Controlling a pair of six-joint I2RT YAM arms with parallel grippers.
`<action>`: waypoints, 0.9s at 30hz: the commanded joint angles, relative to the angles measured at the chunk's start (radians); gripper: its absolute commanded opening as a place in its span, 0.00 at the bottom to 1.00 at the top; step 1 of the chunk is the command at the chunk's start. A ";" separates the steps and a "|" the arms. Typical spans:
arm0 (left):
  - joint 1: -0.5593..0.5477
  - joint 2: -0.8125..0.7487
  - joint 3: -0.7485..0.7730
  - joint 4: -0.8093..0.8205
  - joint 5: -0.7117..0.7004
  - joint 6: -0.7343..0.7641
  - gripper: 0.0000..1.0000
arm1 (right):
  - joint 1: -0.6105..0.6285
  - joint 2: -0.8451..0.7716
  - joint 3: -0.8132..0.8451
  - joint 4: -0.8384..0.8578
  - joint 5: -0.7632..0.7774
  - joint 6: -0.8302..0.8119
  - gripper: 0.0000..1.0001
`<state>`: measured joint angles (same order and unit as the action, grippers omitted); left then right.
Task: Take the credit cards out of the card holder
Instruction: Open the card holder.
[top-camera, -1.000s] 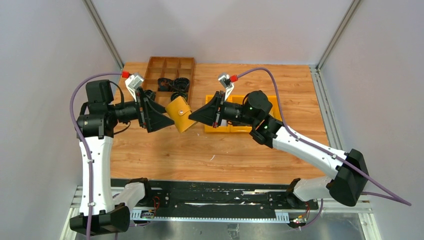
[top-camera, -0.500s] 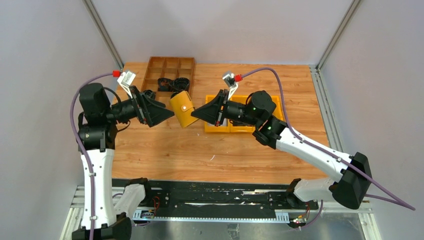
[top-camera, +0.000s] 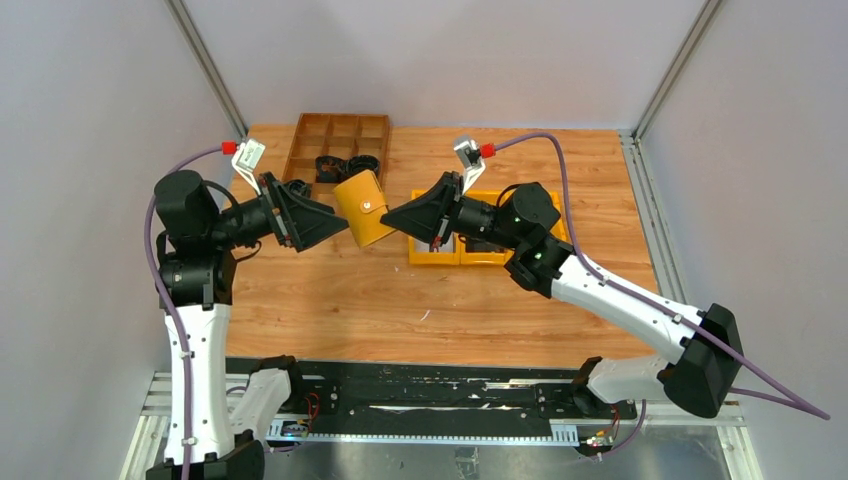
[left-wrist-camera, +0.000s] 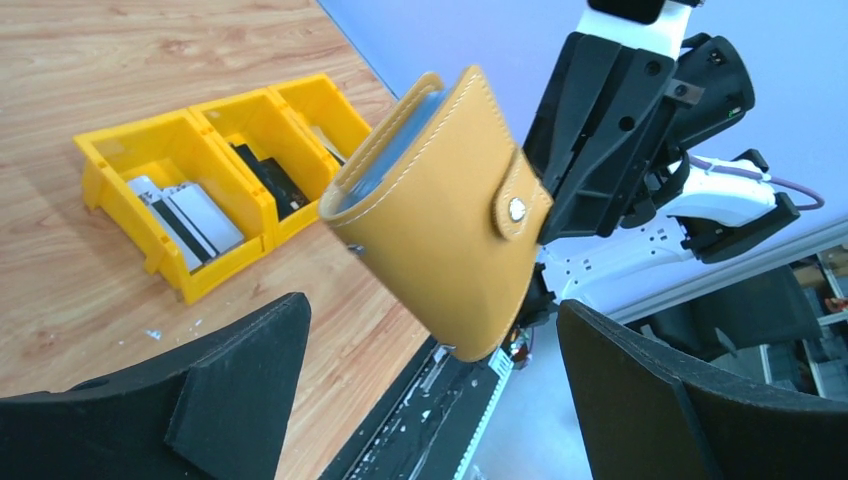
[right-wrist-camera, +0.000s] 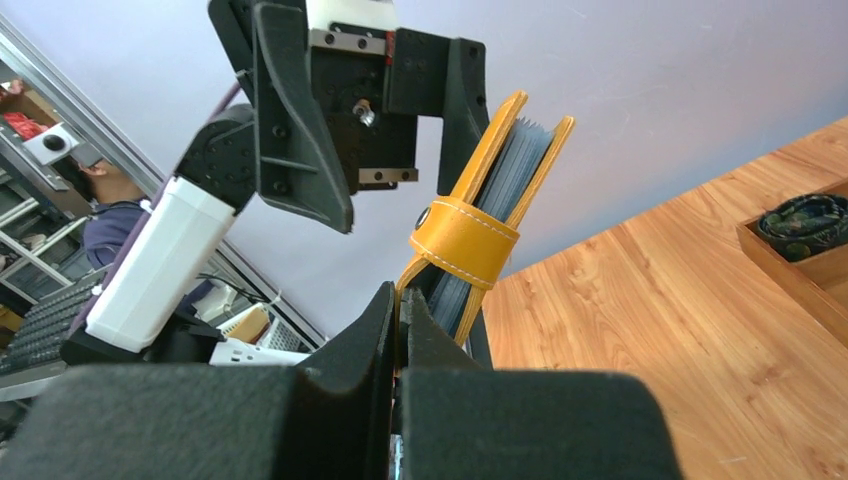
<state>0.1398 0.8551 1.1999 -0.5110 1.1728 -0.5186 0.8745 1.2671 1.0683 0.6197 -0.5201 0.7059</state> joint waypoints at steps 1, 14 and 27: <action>0.005 -0.031 -0.052 0.071 -0.016 -0.082 1.00 | -0.001 0.002 0.027 0.131 -0.004 0.053 0.00; 0.004 -0.011 -0.069 0.261 0.018 -0.290 0.69 | 0.025 0.104 0.035 0.237 -0.012 0.130 0.00; 0.004 -0.030 -0.048 0.233 -0.038 -0.213 0.32 | 0.024 0.134 -0.013 0.245 -0.013 0.129 0.00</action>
<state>0.1467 0.8352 1.1206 -0.2760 1.1145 -0.7528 0.8875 1.3945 1.0679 0.8387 -0.5346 0.8421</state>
